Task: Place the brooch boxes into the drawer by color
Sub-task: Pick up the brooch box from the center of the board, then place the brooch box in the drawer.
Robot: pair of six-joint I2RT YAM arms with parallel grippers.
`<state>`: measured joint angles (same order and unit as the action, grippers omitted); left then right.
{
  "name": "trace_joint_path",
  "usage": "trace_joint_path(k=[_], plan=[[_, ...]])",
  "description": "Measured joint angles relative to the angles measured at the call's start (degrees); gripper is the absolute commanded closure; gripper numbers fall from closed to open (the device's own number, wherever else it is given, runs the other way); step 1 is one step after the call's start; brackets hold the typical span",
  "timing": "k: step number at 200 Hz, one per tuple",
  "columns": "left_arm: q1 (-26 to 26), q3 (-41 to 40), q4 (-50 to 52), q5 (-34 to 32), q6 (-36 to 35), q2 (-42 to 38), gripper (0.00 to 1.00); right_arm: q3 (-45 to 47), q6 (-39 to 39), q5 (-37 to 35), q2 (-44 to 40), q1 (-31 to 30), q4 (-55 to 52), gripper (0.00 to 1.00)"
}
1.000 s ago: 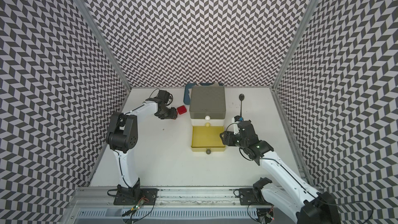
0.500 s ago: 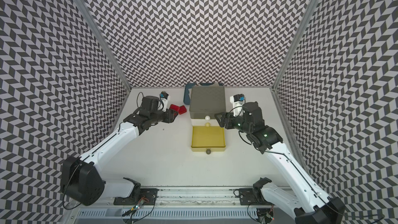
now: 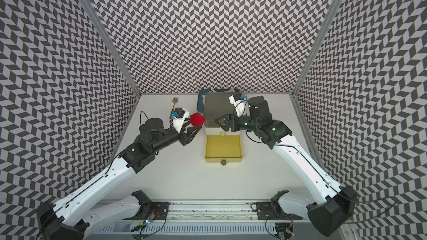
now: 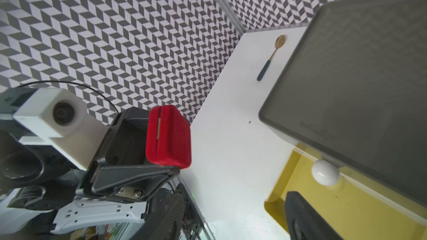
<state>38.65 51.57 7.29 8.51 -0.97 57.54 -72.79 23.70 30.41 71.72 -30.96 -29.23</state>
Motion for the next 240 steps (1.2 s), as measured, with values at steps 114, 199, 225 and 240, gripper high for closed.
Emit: trace_joint_path(k=[114,199,225,240], plan=[[5.09,2.08,2.25,-4.35,-5.51,3.13,0.58,-3.89,-0.22,-2.14,5.01,-6.12,-0.17,0.45],[5.2,3.1,4.92,-3.74,-5.77,4.24,0.54,-3.89,-0.57,-1.44,5.57,-6.58,0.46,0.95],[5.2,3.5,5.25,-3.78,-5.68,4.37,0.08,-3.67,-0.28,-1.64,5.46,-6.58,1.09,1.0],[5.38,3.63,5.2,-3.5,-4.94,4.63,0.0,-2.64,0.07,-2.91,4.96,-6.75,2.08,1.0]])
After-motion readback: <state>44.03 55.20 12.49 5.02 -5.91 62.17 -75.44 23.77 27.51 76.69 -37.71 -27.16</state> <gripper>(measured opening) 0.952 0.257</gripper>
